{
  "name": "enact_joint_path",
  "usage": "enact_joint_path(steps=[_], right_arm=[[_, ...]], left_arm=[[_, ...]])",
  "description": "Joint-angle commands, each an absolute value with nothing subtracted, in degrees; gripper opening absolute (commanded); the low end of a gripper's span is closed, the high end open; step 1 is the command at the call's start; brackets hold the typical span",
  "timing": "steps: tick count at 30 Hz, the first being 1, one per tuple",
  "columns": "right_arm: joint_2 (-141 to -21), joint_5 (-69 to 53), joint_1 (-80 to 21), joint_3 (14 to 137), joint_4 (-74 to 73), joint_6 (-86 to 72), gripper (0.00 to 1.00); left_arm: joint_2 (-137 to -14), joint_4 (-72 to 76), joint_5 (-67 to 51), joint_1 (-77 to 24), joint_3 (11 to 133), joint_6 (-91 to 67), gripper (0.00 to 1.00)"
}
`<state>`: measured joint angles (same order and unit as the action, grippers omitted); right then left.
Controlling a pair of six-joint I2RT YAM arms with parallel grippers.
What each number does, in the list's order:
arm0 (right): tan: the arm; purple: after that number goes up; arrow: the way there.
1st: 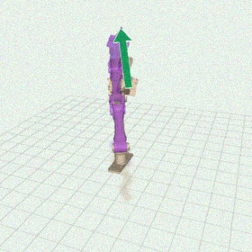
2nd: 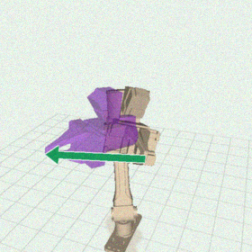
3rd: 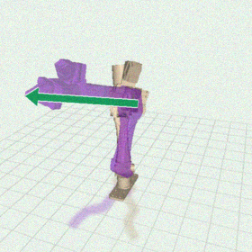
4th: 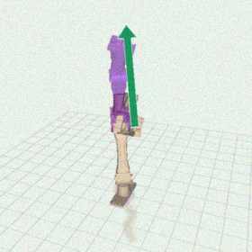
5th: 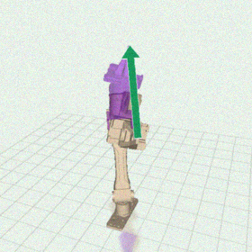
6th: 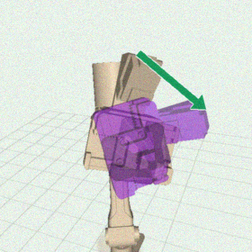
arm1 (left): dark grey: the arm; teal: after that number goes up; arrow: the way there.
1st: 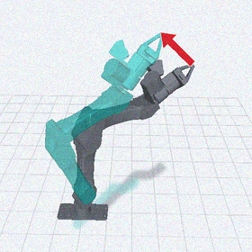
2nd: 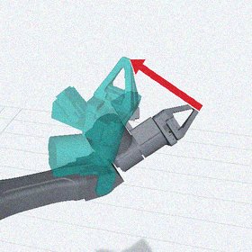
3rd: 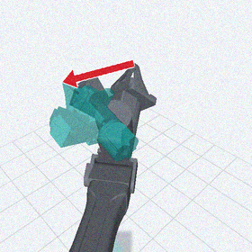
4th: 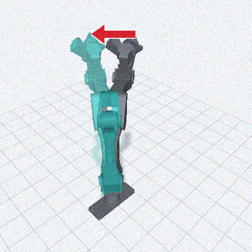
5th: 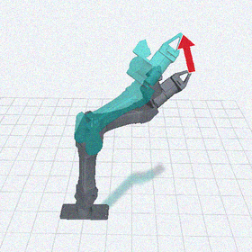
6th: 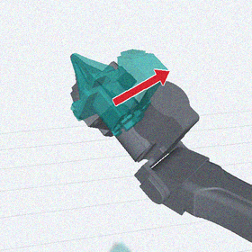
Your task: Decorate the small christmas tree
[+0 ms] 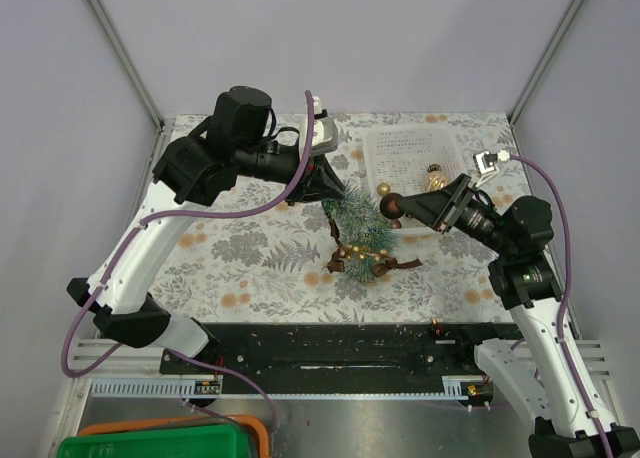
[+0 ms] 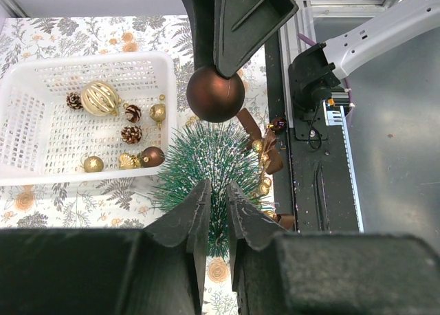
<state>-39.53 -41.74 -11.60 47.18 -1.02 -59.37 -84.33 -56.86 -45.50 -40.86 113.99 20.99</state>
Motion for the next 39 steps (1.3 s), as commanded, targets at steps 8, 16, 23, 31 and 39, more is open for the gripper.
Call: enact_joint_path(steps=[8,16,23,31,39], right_arm=[[-37.0,-44.1,-11.5,48.2,-7.3,-54.8,0.34],[-36.6,-41.1,-11.6,49.2,-11.6,-50.6,0.34],[-38.1,-33.8,-11.5,53.8,-12.5,-45.7,0.33],[-39.7,-30.7,-11.5,57.0,-12.3,-43.7,0.33],[-38.9,-31.8,-11.5,55.8,-14.7,-43.6,0.33]], left_arm=[[-83.8,-54.3,-47.5,-40.5,115.1,20.6,0.18],[-83.8,-54.3,-47.5,-40.5,115.1,20.7,0.18],[-83.4,-54.3,-47.6,-40.6,115.0,20.7,0.18],[-82.9,-54.2,-47.6,-40.5,114.6,20.8,0.18],[-82.6,-54.3,-47.5,-40.5,114.5,20.9,0.17]])
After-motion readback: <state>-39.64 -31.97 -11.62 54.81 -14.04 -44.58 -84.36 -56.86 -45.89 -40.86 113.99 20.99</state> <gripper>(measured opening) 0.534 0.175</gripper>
